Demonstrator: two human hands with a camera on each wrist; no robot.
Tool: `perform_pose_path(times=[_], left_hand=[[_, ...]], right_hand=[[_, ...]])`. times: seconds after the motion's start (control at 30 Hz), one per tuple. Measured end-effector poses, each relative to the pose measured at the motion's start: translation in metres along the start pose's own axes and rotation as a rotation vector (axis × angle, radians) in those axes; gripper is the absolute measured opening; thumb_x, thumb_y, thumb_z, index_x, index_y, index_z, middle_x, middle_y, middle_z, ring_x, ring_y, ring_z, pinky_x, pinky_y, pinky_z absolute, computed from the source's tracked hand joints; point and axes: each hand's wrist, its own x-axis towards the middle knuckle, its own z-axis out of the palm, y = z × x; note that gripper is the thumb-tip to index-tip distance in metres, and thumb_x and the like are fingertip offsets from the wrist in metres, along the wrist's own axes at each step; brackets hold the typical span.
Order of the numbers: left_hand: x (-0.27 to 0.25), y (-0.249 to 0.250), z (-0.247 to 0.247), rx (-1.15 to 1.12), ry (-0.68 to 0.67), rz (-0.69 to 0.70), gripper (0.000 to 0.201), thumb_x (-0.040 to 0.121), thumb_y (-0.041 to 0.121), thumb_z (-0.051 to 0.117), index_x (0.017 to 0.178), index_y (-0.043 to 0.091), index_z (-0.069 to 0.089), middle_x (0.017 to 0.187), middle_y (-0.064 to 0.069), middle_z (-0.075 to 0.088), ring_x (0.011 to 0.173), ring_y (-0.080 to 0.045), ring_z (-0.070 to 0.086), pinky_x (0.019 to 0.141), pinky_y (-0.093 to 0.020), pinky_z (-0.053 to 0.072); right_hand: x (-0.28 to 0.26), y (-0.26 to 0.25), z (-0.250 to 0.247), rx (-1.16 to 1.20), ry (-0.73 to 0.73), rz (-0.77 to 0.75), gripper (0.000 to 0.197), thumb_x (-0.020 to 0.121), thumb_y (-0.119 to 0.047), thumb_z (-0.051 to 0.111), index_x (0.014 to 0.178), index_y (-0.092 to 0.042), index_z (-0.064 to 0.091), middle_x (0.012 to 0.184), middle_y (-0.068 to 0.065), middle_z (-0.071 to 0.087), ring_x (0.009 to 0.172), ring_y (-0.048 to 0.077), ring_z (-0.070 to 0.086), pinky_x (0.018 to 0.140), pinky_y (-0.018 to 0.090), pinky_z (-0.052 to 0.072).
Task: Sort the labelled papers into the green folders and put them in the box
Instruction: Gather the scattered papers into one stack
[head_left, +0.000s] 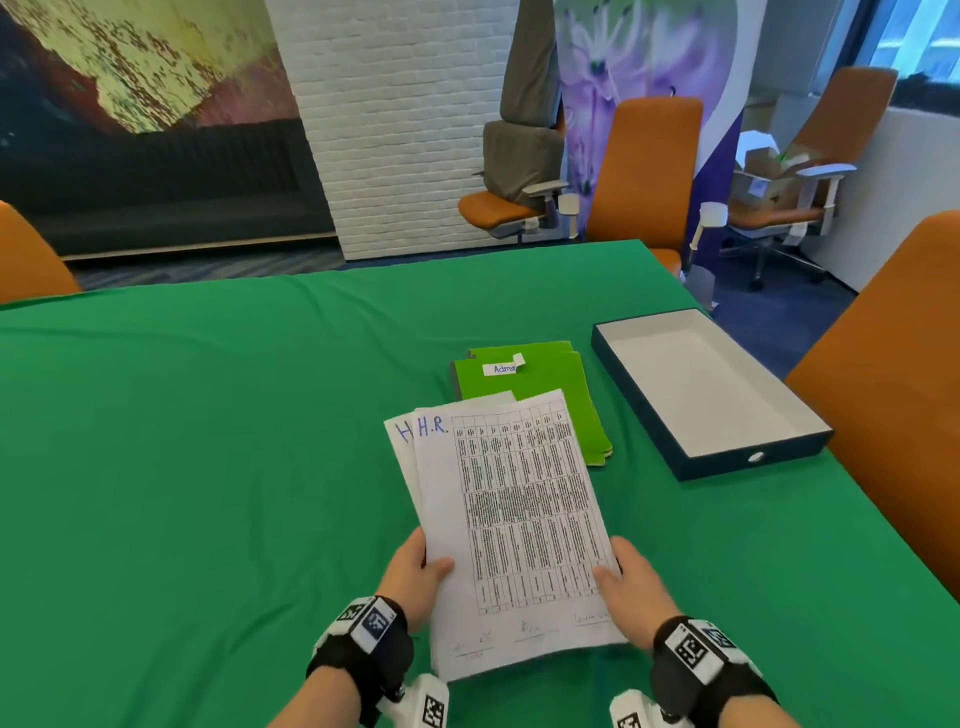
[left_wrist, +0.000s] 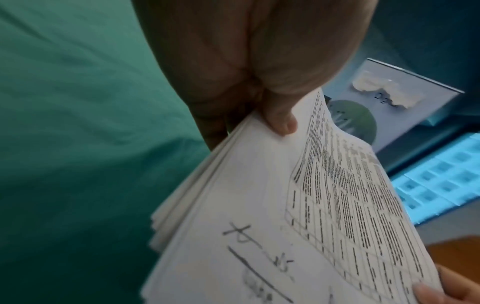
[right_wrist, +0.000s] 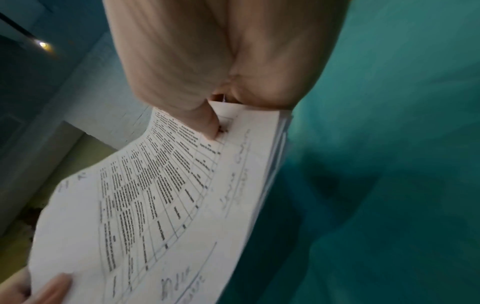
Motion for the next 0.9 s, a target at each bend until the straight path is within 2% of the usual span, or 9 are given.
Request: perform_pose_path(times=[0.13, 0.27, 0.4, 0.47, 0.53, 0.63, 0.77, 0.83, 0.9], left_hand=[[-0.01, 0.025, -0.011, -0.061, -0.085, 0.059, 0.035, 0.093, 0.008, 0.049, 0.125, 0.021, 0.048, 0.115, 0.005, 0.063, 0.101, -0.016, 0.064, 0.09, -0.038, 0.052], [-0.025, 0.063, -0.027, -0.115, -0.215, 0.165, 0.024, 0.094, 0.013, 0.049, 0.115, 0.023, 0.053, 0.111, -0.001, 0.067, 0.095, -0.021, 0.068, 0.084, -0.04, 0.055], [-0.035, 0.085, -0.043, 0.001, -0.282, 0.301, 0.015, 0.09, 0.022, 0.054, 0.104, 0.026, 0.057, 0.107, -0.001, 0.068, 0.097, -0.019, 0.065, 0.09, -0.042, 0.051], [-0.035, 0.086, -0.055, 0.086, -0.232, 0.354, 0.018, 0.087, 0.026, 0.053, 0.104, 0.03, 0.056, 0.107, 0.003, 0.066, 0.097, -0.012, 0.064, 0.093, -0.044, 0.049], [-0.033, 0.083, -0.068, 0.117, -0.166, 0.339, 0.021, 0.093, 0.022, 0.05, 0.105, 0.039, 0.053, 0.11, 0.007, 0.065, 0.1, -0.013, 0.064, 0.093, -0.046, 0.05], [-0.035, 0.083, -0.082, 0.155, -0.104, 0.371, 0.029, 0.095, 0.016, 0.048, 0.105, 0.042, 0.052, 0.11, 0.009, 0.066, 0.099, -0.012, 0.065, 0.092, -0.044, 0.051], [-0.04, 0.096, -0.094, 0.183, -0.085, 0.466, 0.035, 0.094, 0.009, 0.048, 0.103, 0.042, 0.056, 0.106, 0.012, 0.067, 0.099, -0.008, 0.065, 0.091, -0.036, 0.051], [-0.037, 0.096, -0.099, 0.141, -0.062, 0.483, 0.036, 0.093, 0.006, 0.05, 0.101, 0.04, 0.059, 0.103, 0.009, 0.069, 0.097, -0.012, 0.066, 0.09, -0.039, 0.051], [-0.03, 0.09, -0.1, 0.045, 0.028, 0.447, 0.034, 0.092, 0.003, 0.05, 0.099, 0.035, 0.06, 0.1, 0.004, 0.07, 0.094, -0.019, 0.067, 0.09, -0.045, 0.051]], right_hand=[[0.0, 0.002, 0.002, 0.094, -0.014, 0.017, 0.029, 0.096, -0.008, 0.045, 0.122, -0.021, 0.046, 0.113, -0.009, 0.053, 0.106, 0.009, 0.051, 0.095, 0.026, 0.039], [0.007, 0.002, 0.008, 0.272, 0.002, 0.09, 0.041, 0.088, 0.002, 0.053, 0.122, -0.02, 0.047, 0.113, -0.006, 0.059, 0.103, 0.013, 0.057, 0.098, 0.036, 0.045], [0.02, -0.003, 0.014, 0.516, -0.004, 0.132, 0.05, 0.081, -0.008, 0.062, 0.126, -0.018, 0.045, 0.125, 0.005, 0.058, 0.112, 0.023, 0.058, 0.105, 0.049, 0.04], [0.023, -0.012, 0.015, 0.703, -0.02, 0.137, 0.044, 0.084, -0.001, 0.058, 0.124, -0.012, 0.045, 0.125, 0.009, 0.058, 0.115, 0.029, 0.055, 0.108, 0.052, 0.034], [0.026, -0.022, 0.017, 0.824, -0.069, 0.102, 0.039, 0.086, 0.003, 0.053, 0.122, -0.009, 0.047, 0.123, 0.012, 0.059, 0.117, 0.031, 0.053, 0.109, 0.055, 0.03], [0.025, -0.037, 0.022, 0.903, -0.15, 0.048, 0.051, 0.079, -0.006, 0.06, 0.127, -0.012, 0.044, 0.128, 0.01, 0.056, 0.118, 0.028, 0.052, 0.11, 0.054, 0.029], [0.029, -0.049, 0.034, 1.011, -0.19, 0.047, 0.066, 0.066, -0.007, 0.062, 0.129, -0.012, 0.041, 0.127, 0.01, 0.056, 0.117, 0.029, 0.051, 0.109, 0.056, 0.028], [0.029, -0.057, 0.038, 1.037, -0.178, 0.021, 0.058, 0.064, -0.008, 0.061, 0.12, -0.011, 0.048, 0.117, 0.013, 0.059, 0.107, 0.029, 0.052, 0.105, 0.057, 0.031], [0.027, -0.07, 0.035, 0.992, -0.066, -0.05, 0.035, 0.075, -0.003, 0.063, 0.107, -0.012, 0.055, 0.105, 0.009, 0.064, 0.096, 0.026, 0.056, 0.095, 0.053, 0.042]])
